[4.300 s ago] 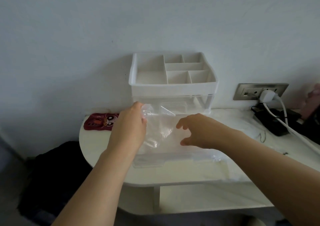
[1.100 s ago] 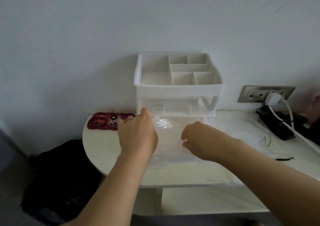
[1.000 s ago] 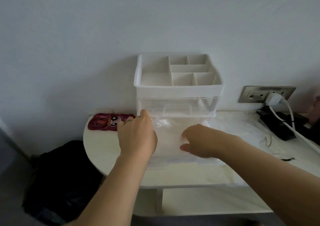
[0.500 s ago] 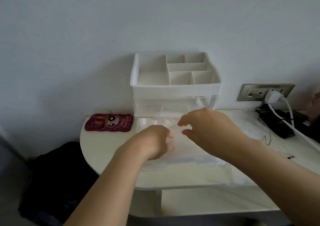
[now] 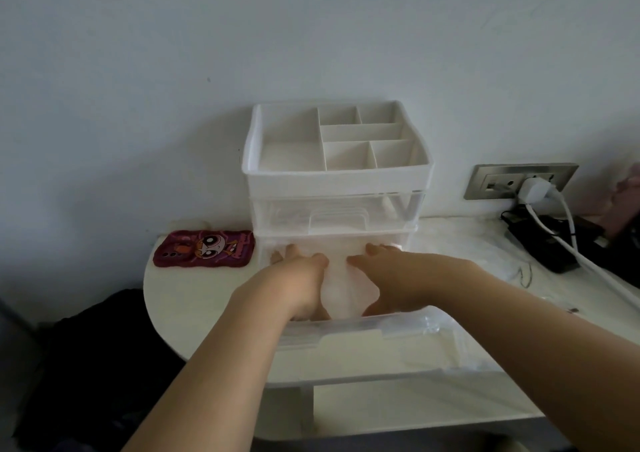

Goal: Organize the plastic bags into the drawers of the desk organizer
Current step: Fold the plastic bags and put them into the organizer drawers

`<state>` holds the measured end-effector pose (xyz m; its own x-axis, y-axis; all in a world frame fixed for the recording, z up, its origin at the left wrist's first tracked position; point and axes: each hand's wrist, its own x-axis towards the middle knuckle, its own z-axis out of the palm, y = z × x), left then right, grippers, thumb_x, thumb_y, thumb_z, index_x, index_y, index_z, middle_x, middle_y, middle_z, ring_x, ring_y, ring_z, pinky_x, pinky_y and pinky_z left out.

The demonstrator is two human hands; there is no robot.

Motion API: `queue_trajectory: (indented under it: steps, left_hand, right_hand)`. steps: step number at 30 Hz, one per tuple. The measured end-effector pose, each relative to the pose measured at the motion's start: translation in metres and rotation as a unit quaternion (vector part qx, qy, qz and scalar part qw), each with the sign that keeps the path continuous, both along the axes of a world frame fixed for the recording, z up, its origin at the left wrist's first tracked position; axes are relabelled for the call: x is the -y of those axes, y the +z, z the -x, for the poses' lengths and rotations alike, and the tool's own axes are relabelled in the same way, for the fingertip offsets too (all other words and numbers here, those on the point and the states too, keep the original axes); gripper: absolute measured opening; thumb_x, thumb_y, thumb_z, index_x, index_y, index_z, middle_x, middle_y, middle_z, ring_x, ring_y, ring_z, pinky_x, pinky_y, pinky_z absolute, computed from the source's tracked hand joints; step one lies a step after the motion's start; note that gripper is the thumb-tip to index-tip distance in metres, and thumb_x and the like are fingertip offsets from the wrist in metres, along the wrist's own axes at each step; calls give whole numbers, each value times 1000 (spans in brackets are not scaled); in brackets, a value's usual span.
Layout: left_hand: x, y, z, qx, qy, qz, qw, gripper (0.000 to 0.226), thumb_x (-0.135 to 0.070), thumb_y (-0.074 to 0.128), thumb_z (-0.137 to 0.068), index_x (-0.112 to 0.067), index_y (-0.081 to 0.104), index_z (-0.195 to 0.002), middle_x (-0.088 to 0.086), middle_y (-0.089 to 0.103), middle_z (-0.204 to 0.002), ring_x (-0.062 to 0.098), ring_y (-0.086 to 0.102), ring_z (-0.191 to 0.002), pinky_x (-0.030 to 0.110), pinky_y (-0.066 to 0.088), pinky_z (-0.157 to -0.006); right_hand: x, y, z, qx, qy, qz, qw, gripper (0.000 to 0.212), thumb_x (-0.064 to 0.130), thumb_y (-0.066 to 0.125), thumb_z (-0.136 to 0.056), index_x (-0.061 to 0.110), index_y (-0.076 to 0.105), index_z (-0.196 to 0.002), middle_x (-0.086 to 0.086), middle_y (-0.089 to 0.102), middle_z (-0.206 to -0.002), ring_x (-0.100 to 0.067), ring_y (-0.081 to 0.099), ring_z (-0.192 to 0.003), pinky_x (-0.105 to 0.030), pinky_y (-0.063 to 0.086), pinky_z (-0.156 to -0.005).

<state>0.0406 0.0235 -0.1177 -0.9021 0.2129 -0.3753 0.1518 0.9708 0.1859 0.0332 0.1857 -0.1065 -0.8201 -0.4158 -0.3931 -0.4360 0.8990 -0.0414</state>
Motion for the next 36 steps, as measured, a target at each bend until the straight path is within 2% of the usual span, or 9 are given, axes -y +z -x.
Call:
queue_trajectory:
  steps: [6, 8, 10, 13, 16, 19, 24, 32, 36]
  left_hand:
    - [-4, 8, -3, 10, 6, 31, 999, 79, -35, 69, -82, -22, 26, -146, 20, 13, -152, 38, 23, -137, 43, 37, -105]
    - [-3, 11, -8, -19, 6, 6, 1000, 69, -35, 67, -84, -19, 34, -143, 18, 19, -151, 33, 24, -138, 39, 32, -108]
    - [-2, 13, -16, -68, 15, -46, 997, 63, -33, 65, -87, -18, 38, -142, 11, 22, -152, 24, 26, -139, 31, 26, -108]
    - [1, 12, -27, -169, 15, -116, 979, 45, -28, 61, -90, -22, 50, -133, -2, 39, -144, 14, 39, -131, 24, 28, -103]
    - [-3, 7, -36, -226, 8, -168, 959, 30, -26, 58, -92, -28, 59, -121, -12, 53, -129, 7, 50, -116, 26, 39, -95]
    - [-10, 1, -41, -263, 15, -215, 940, 25, -26, 56, -92, -32, 61, -116, -20, 58, -118, -1, 53, -109, 25, 43, -92]
    - [-30, -6, -47, -340, 18, -236, 910, 20, -21, 56, -91, -28, 65, -108, -20, 60, -108, 2, 56, -103, 23, 43, -84]
    - [-36, -8, -50, -342, 2, -227, 912, 19, -20, 55, -92, -26, 66, -106, -19, 61, -107, 2, 57, -101, 21, 41, -77]
    - [-36, -7, -49, -337, 4, -228, 913, 20, -20, 54, -92, -26, 66, -106, -19, 61, -108, 2, 56, -102, 19, 38, -78]
  right_hand:
    - [-2, 10, -8, -16, -15, 84, 996, 79, 37, 68, -83, 27, 23, -148, 0, 21, -156, -17, 19, -142, -32, 22, -112]
    - [-12, 20, -20, -79, -5, 139, 987, 67, 32, 67, -85, 32, 35, -143, 9, 31, -151, -9, 32, -135, -22, 24, -107]
    - [-30, 32, -30, -170, -14, 210, 963, 43, 31, 65, -86, 34, 55, -128, 17, 53, -130, 1, 52, -107, -13, 31, -93]
    - [-67, 41, -36, -240, -113, 286, 921, 8, 25, 63, -86, 29, 69, -89, 20, 65, -85, 7, 57, -74, -13, 45, -73]
    - [-109, 26, -34, -135, -188, 124, 965, 15, 23, 62, -86, 15, 70, -75, 11, 65, -69, -7, 63, -72, -23, 50, -72]
    - [-132, -6, -33, -17, -202, -8, 979, 23, 17, 54, -90, 8, 73, -100, -4, 71, -99, -16, 65, -92, -27, 50, -87]
    - [-151, -36, -29, -42, -199, 0, 979, 44, 13, 41, -97, 16, 40, -141, -1, 34, -150, -19, 31, -137, -27, 24, -109]
    - [-150, -60, -30, -49, -187, 37, 980, 47, 36, 62, -88, 20, 52, -131, 3, 51, -133, -18, 48, -121, -32, 39, -102]
    - [-149, -58, -32, -115, -202, 60, 971, 25, 38, 66, -85, 27, 68, -107, 3, 65, -111, -18, 61, -99, -33, 50, -88]
